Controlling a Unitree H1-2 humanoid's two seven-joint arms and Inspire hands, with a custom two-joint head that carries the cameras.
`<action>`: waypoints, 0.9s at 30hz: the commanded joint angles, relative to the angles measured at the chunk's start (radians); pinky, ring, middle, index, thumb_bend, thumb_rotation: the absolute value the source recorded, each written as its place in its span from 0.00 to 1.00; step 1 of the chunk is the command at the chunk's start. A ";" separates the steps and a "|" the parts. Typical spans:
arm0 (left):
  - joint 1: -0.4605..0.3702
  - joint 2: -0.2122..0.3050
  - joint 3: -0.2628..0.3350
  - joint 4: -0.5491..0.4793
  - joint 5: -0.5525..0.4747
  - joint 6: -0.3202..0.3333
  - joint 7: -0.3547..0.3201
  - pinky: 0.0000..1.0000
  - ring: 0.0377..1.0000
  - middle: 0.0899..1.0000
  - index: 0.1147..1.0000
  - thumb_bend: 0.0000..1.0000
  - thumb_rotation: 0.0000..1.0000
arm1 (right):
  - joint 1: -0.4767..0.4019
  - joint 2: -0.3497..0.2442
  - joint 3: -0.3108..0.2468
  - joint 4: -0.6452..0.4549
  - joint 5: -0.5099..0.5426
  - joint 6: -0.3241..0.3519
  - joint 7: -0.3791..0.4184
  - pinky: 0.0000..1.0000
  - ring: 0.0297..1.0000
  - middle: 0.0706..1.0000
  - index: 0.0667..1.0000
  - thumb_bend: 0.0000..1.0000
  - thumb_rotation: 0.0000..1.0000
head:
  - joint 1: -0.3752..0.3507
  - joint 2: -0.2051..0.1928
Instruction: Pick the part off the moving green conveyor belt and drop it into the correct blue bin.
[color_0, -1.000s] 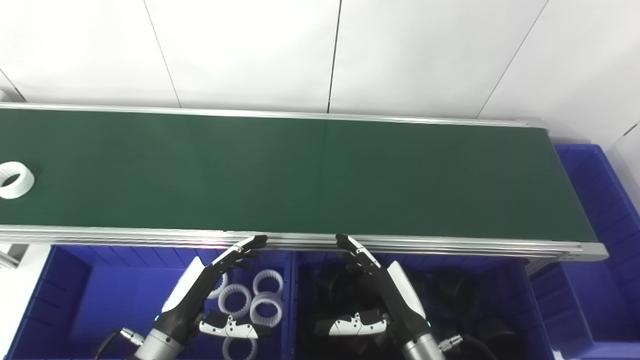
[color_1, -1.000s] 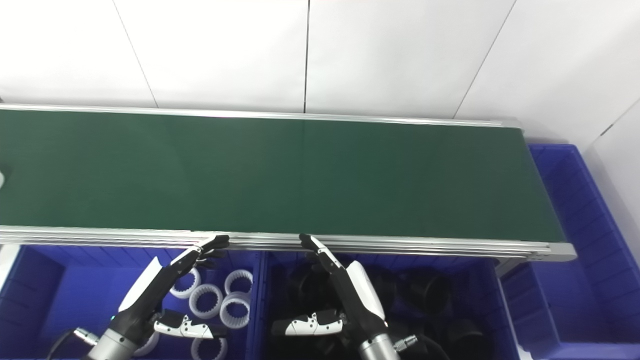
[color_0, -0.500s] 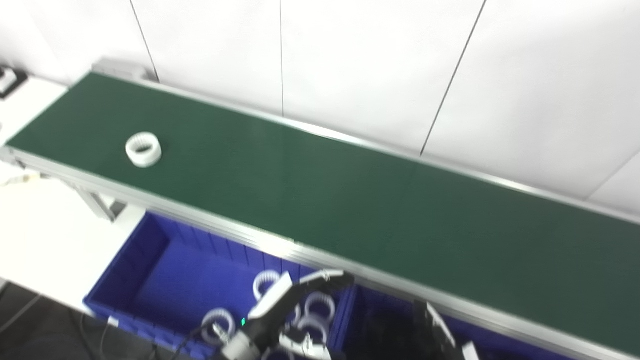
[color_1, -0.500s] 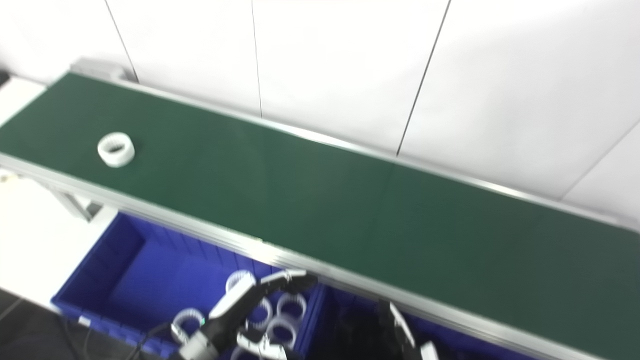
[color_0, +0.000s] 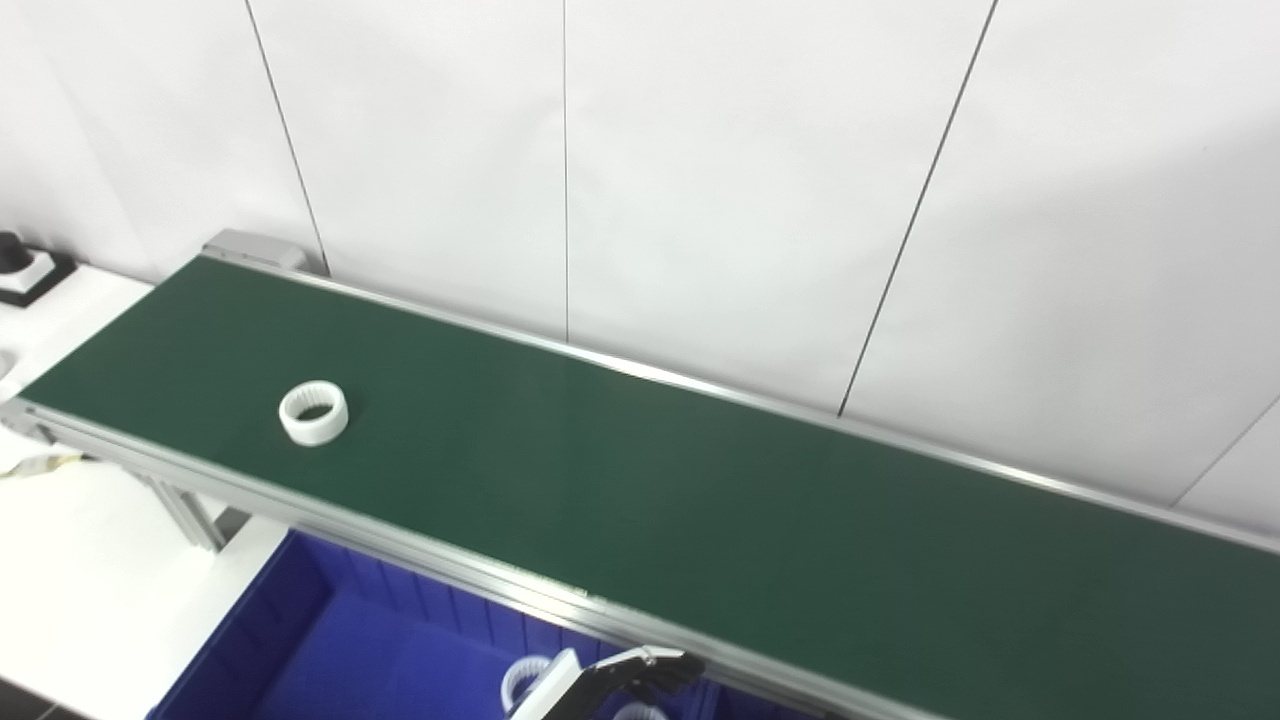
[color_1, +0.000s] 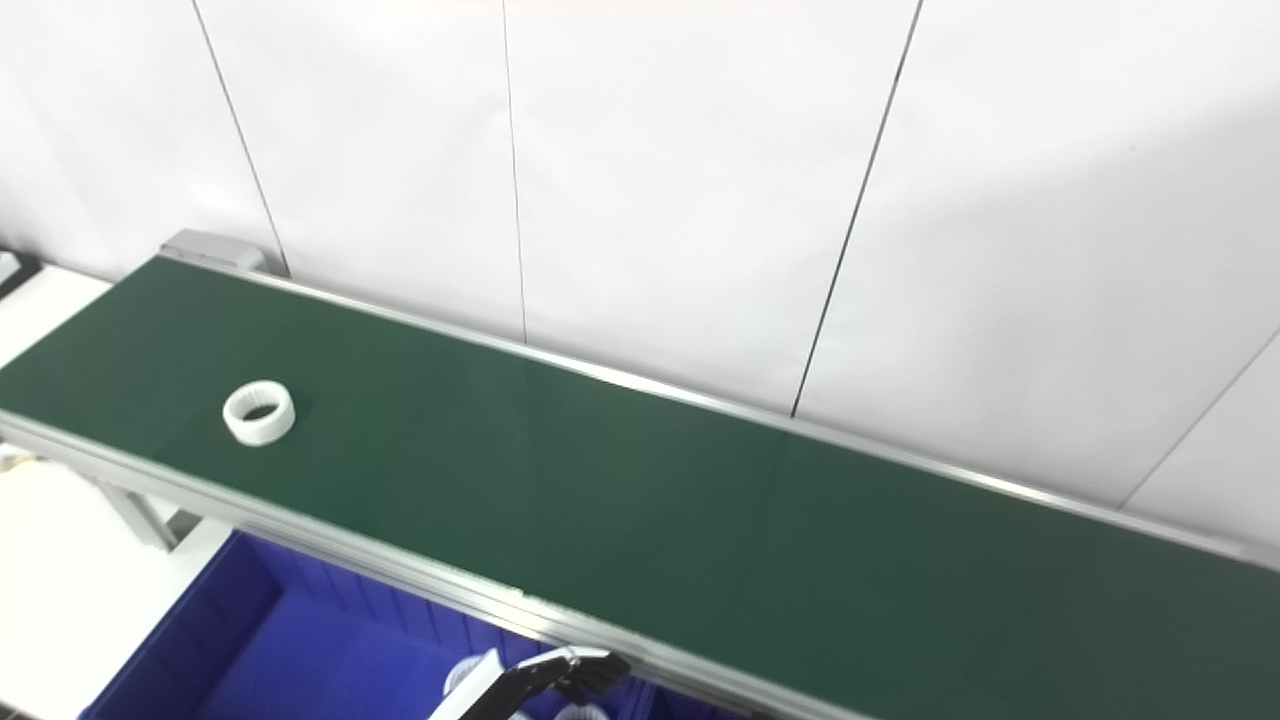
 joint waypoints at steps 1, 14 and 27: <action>-0.009 0.012 0.002 -0.048 -0.028 -0.030 0.046 0.62 0.70 0.74 0.74 1.00 0.35 | -0.008 0.011 0.002 -0.012 0.007 -0.059 -0.015 0.80 0.84 0.86 0.90 0.90 0.16 | -0.008 -0.003; -0.041 -0.007 0.156 -0.332 -0.045 -0.027 -0.003 0.66 0.75 0.78 0.77 1.00 0.35 | -0.024 0.036 0.001 -0.004 0.002 -0.038 -0.011 0.77 0.84 0.86 0.90 0.91 0.17 | -0.034 -0.012; -0.160 -0.098 0.368 -0.396 0.111 0.200 -0.090 0.80 0.87 0.89 0.88 0.98 0.47 | -0.035 0.042 -0.002 -0.009 0.010 -0.028 -0.003 0.75 0.83 0.86 0.89 0.90 0.03 | -0.048 -0.012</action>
